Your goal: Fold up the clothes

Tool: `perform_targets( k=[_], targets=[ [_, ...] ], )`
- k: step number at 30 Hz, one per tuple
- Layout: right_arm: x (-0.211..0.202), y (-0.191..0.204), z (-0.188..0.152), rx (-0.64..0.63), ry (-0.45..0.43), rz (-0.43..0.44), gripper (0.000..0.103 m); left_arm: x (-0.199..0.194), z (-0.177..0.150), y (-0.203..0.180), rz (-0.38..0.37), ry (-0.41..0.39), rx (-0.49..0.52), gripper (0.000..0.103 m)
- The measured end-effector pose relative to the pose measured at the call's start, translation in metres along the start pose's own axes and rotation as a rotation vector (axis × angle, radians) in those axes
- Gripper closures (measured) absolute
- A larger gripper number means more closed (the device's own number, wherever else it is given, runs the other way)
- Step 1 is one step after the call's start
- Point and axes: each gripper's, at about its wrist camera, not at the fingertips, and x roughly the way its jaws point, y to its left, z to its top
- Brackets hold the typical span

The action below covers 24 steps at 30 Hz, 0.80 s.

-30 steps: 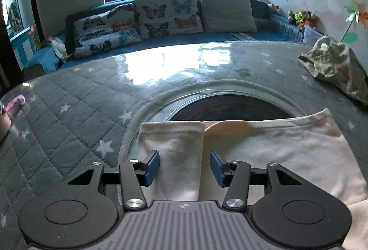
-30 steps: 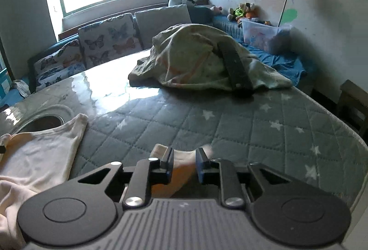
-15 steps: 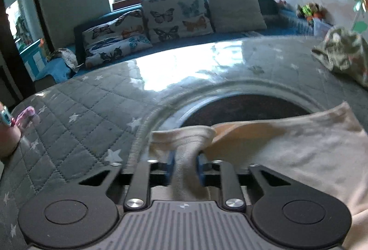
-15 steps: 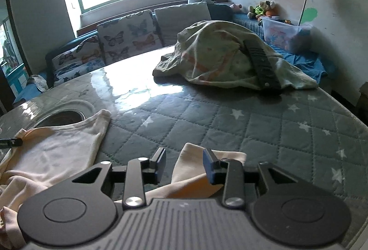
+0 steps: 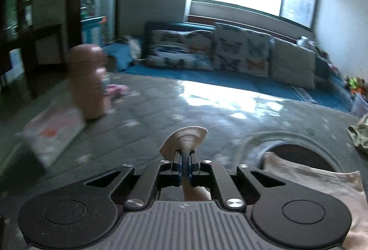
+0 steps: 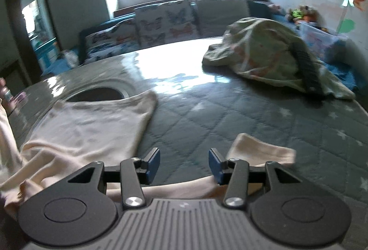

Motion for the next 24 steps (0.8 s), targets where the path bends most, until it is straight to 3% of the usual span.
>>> perform_targets(
  k=[8,14,19,24],
  targets=[
    [-0.01,0.048,-0.004,-0.173,0.031,0.126,0.049,-0.019,-0.035,0.048,0.066,0.072,-0.047,0.097],
    [-0.028,0.059,-0.016,-0.219,0.047,0.147,0.049,-0.03,-0.056,0.066,0.097,0.113,-0.044,0.09],
    [-0.055,0.062,-0.026,-0.259,0.052,0.192,0.049,-0.055,-0.061,0.063,0.076,0.081,-0.001,0.069],
    [-0.061,0.08,-0.04,-0.323,0.095,0.273,0.052,-0.088,-0.072,0.041,-0.012,0.055,0.066,0.065]
  ],
)
